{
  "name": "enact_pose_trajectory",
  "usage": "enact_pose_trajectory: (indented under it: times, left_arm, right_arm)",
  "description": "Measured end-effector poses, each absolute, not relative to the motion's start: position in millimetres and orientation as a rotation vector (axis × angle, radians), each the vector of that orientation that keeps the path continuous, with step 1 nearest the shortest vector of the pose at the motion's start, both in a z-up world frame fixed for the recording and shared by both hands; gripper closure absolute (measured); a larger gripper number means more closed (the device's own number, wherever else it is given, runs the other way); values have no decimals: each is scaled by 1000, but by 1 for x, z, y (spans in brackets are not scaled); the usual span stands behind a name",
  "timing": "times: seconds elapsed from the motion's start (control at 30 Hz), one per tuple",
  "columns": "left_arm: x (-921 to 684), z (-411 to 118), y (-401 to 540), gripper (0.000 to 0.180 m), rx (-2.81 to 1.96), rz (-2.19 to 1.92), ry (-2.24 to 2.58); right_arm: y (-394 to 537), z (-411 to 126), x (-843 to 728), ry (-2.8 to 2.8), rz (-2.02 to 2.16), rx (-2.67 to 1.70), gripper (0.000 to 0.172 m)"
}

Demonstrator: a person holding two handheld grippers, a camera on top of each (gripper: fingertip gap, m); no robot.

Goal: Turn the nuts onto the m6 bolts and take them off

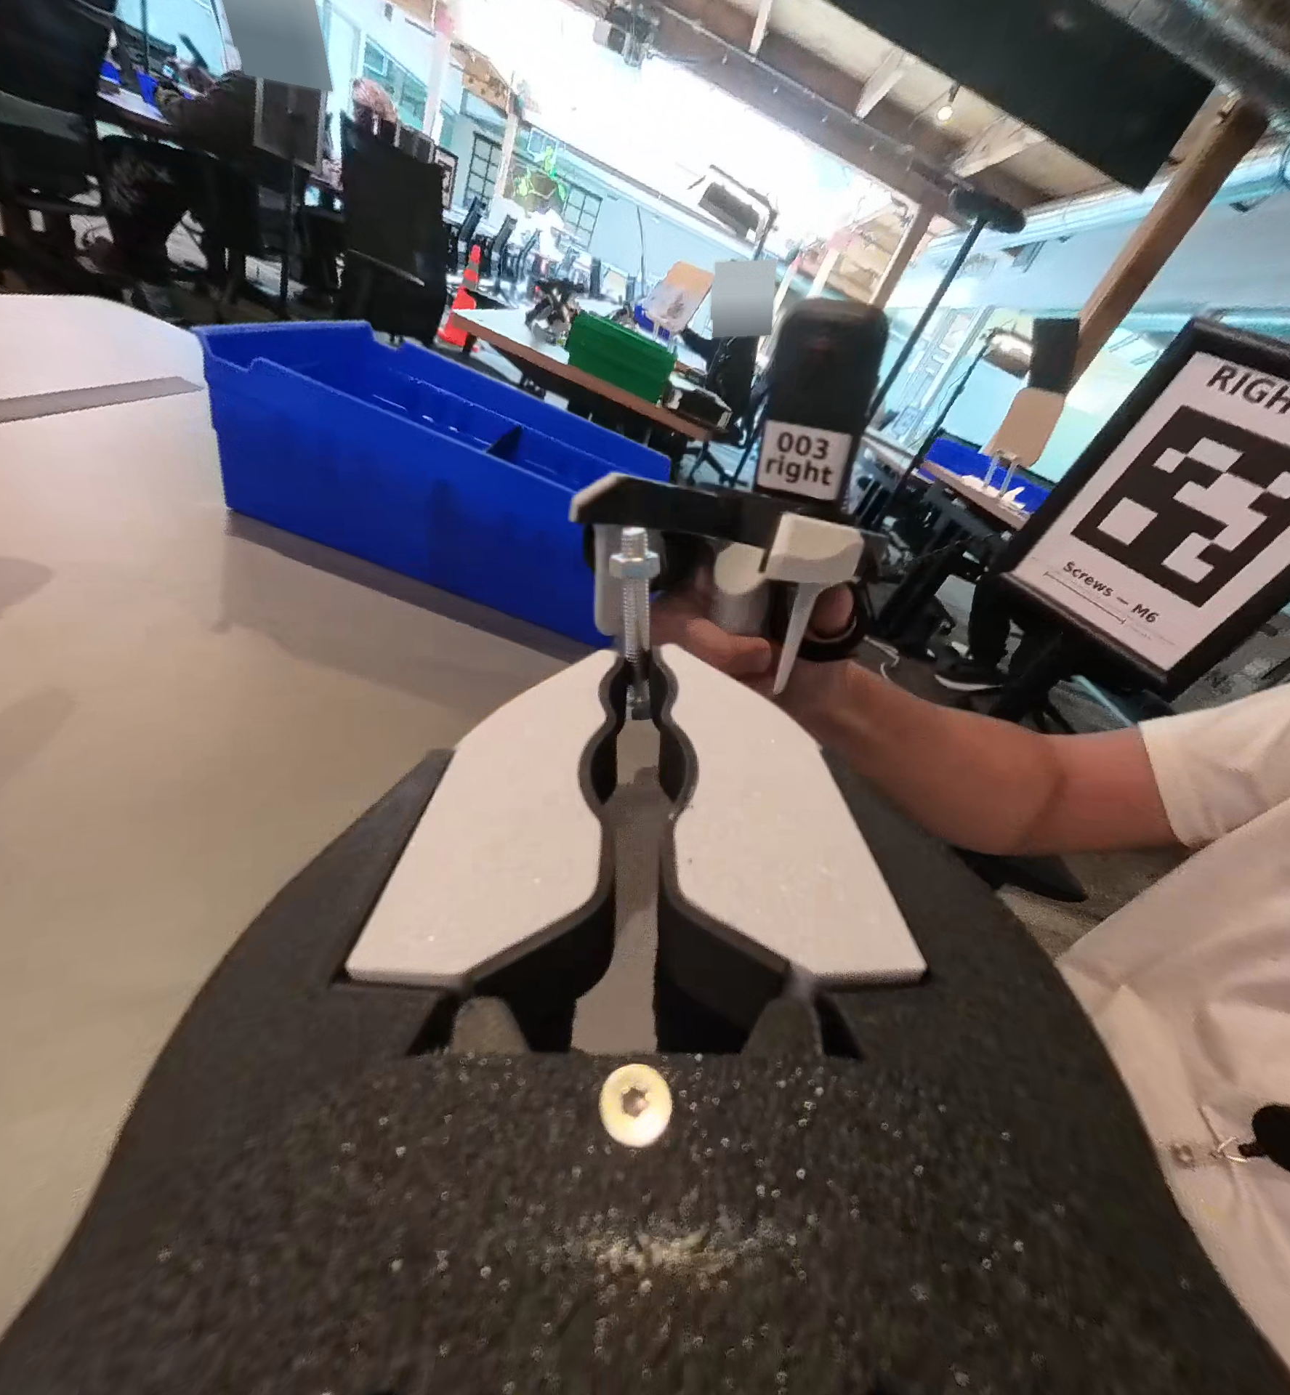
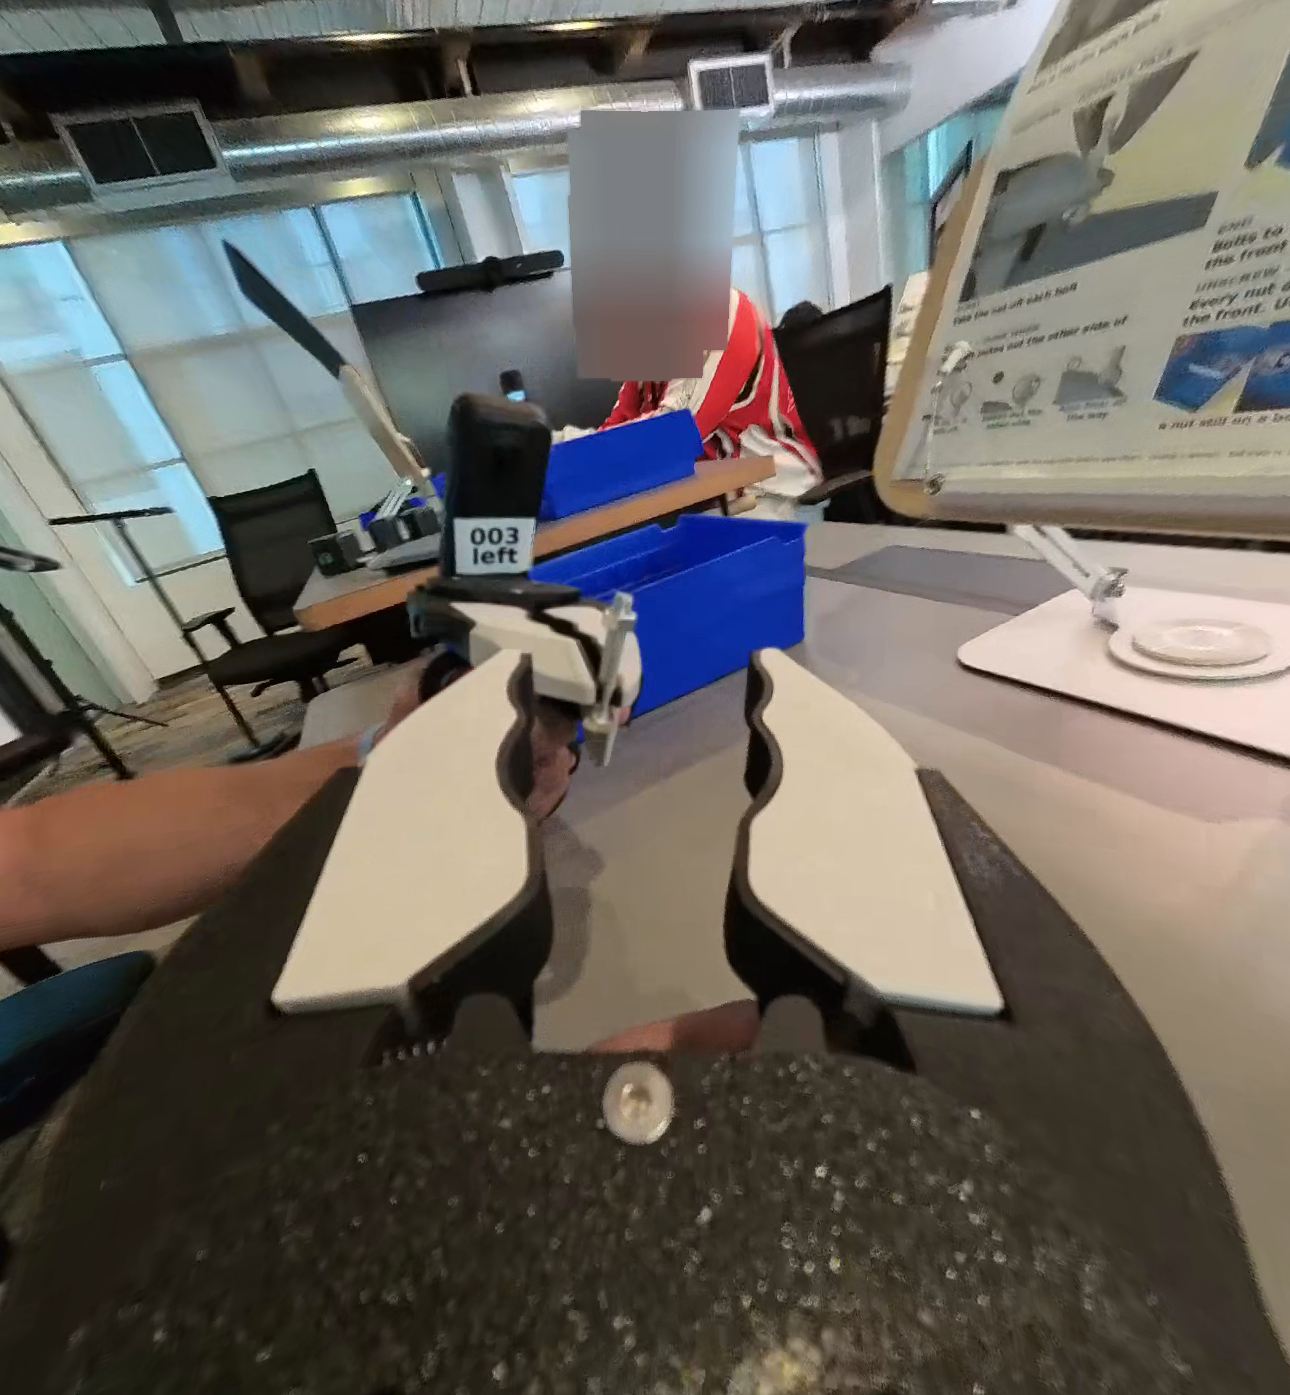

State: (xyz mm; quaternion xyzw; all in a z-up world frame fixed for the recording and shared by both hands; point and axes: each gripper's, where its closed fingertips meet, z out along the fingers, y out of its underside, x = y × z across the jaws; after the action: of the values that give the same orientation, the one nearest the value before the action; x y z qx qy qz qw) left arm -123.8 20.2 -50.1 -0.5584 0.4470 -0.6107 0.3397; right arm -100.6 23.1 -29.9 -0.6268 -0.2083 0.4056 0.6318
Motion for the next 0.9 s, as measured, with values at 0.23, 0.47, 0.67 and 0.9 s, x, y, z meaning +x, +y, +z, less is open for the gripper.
enact_pose_trajectory:
  times: [0.23,0.47,0.67,0.9]
  left_arm:
    - [-122,-66,17,176,-1465,-1560,1201]
    - [-117,-63,7,176,-1439,-1566,1224]
    - [-124,-56,13,176,-1423,-1607,1179]
    - [-123,-57,8,176,-1412,-1643,1198]
  right_arm:
    - [38,-43,-119,-507,995,-1465,117]
    - [43,-46,-115,-479,947,-1474,121]
    - [35,-43,-104,-466,954,-1451,128]
    - [38,-46,-114,-473,952,-1475,122]
